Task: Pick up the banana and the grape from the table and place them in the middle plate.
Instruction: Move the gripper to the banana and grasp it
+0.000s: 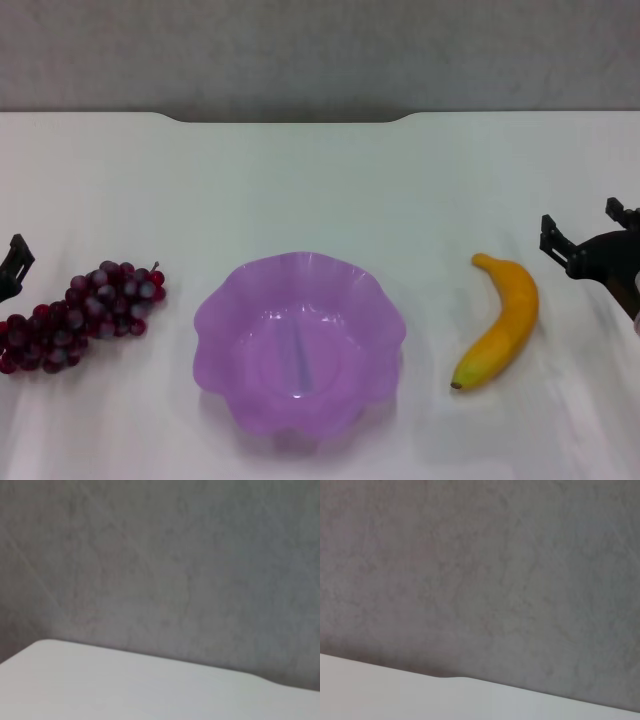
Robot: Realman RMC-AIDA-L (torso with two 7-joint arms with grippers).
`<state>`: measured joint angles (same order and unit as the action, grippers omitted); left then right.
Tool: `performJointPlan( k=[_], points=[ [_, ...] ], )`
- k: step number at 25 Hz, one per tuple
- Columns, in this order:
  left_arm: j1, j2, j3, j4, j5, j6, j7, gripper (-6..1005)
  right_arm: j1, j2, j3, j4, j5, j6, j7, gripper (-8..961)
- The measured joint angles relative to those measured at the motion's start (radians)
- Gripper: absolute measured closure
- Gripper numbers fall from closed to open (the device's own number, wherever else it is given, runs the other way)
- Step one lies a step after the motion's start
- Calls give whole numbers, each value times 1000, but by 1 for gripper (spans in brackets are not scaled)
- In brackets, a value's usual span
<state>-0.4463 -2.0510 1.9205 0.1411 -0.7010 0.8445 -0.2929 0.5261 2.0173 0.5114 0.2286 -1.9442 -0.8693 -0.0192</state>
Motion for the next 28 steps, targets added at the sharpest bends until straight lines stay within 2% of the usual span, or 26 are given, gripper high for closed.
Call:
performJointPlan(
  k=[15,23,28],
  points=[
    [23,-2,3,13,5,41,-11,190,2,-1,-13,24,-1,4,1,49],
    [59,8,27,17,22,120,-76,190,-7,-7,-10,70,-38,-4,0,49],
    [63,17,47,71,61,128,-58,190,-2,-9,-12,62,-38,11,-1,50]
  ],
)
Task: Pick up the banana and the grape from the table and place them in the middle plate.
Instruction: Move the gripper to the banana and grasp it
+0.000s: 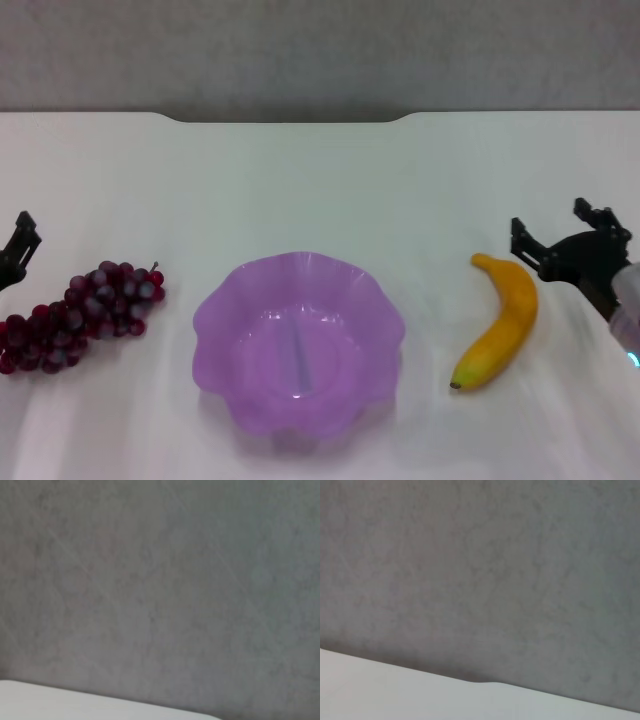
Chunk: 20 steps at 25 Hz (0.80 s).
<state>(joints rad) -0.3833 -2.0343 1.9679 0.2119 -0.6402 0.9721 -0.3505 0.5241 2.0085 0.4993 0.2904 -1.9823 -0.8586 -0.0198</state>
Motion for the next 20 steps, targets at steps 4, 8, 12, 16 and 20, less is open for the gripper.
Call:
performJointPlan(
  k=[4,8,12,16,20],
  points=[
    [0,-1,-14,-31,-2,-5,12,190,18,-24,2,78,-2,79,0,50],
    [-6,-2,-18,-49,-3,-24,14,190,25,-107,46,233,-12,252,-3,50],
    [-9,-4,-18,-53,-3,-37,14,190,-27,-189,221,463,-96,509,-62,50],
    [-14,-4,-18,-55,-4,-49,15,190,-151,-170,565,705,-226,877,-263,50],
    [-19,-4,-19,-55,-4,-57,15,190,-242,-25,923,926,-415,1250,-410,51]
  ],
)
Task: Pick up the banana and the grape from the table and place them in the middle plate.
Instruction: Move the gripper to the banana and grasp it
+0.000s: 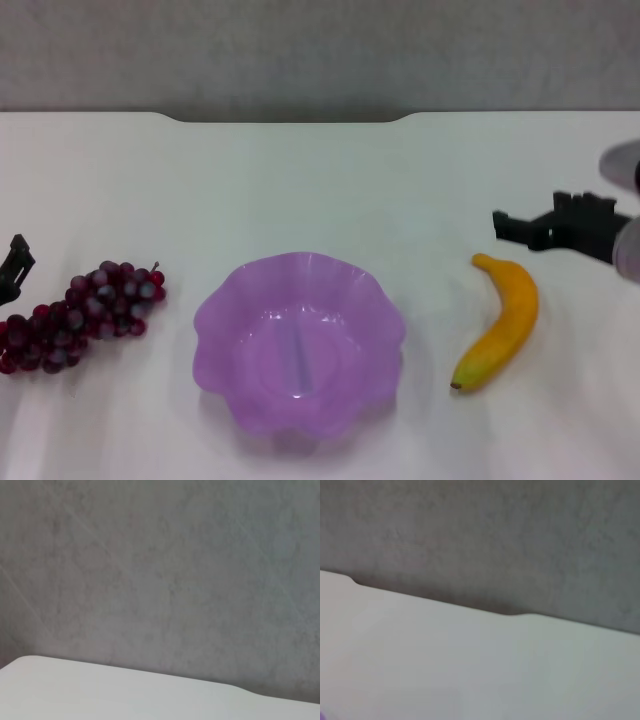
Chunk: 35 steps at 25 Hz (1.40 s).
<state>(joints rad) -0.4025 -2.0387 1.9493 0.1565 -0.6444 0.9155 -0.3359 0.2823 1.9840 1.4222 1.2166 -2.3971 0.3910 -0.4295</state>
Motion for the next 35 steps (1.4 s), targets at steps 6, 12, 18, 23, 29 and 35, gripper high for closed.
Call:
performJointPlan(
  k=[6,12,18,23,29,35],
  points=[
    [-4,-1,-1,0,0,-3,-2,190,23,19,169,153,-76,315,86,51],
    [-4,-2,-1,-1,0,-3,-5,190,43,18,230,150,3,398,104,51],
    [-4,-2,-1,4,0,-3,-7,190,110,16,382,59,44,568,141,52],
    [-3,-3,-1,4,0,-3,-7,190,175,14,435,-17,-25,646,115,52],
    [-4,-3,-1,4,0,-3,-7,190,267,7,533,-128,-74,738,154,54],
    [-4,-3,-1,10,0,-2,-7,190,327,-2,635,-269,-81,779,120,59]
  ],
)
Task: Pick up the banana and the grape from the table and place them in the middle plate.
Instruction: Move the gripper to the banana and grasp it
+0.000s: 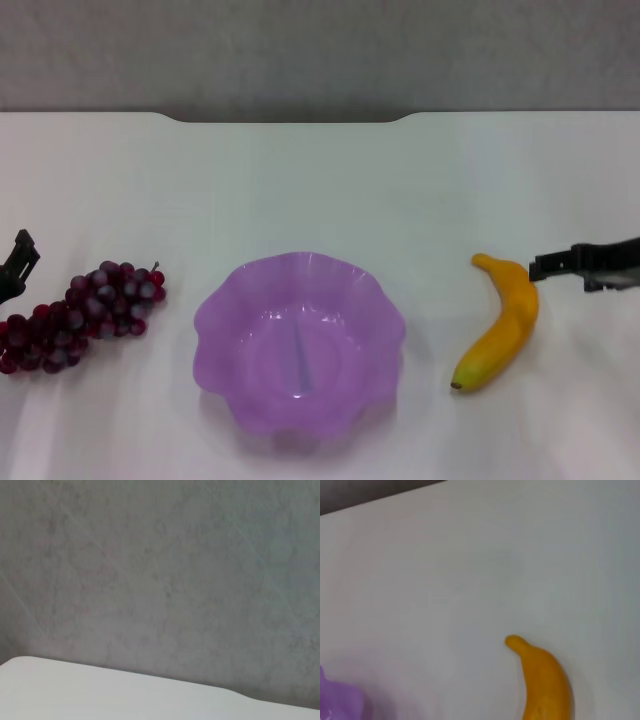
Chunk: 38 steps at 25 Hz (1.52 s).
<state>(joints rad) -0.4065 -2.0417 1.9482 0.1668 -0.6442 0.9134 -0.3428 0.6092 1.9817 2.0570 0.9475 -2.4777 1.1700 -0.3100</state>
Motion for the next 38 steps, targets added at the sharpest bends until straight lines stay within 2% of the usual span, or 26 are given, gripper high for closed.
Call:
performJointPlan(
  k=[10,14,18,23,25,26,27,30,38],
  points=[
    [-3,0,0,0,0,2,-2,190,27,-11,35,-93,-25,-47,-13,61],
    [-5,0,0,0,0,1,-2,190,91,-41,38,-196,-28,-93,-15,61],
    [-9,1,0,0,0,1,-2,190,165,-51,38,-271,-90,-123,22,60],
    [-11,2,4,0,0,1,-2,189,220,-29,38,-280,-215,-123,118,60],
    [-12,2,5,0,0,1,-2,189,231,-15,37,-282,-239,-124,140,60],
    [-12,2,5,0,0,1,-2,189,240,-1,34,-282,-252,-131,152,60],
    [-12,2,4,0,0,1,-2,189,240,-1,34,-282,-252,-131,152,60],
    [-12,2,3,1,0,1,-2,189,252,17,24,-289,-262,-151,165,61],
    [-12,0,6,8,0,1,-2,189,308,18,5,-425,-261,-181,169,60]
  ],
)
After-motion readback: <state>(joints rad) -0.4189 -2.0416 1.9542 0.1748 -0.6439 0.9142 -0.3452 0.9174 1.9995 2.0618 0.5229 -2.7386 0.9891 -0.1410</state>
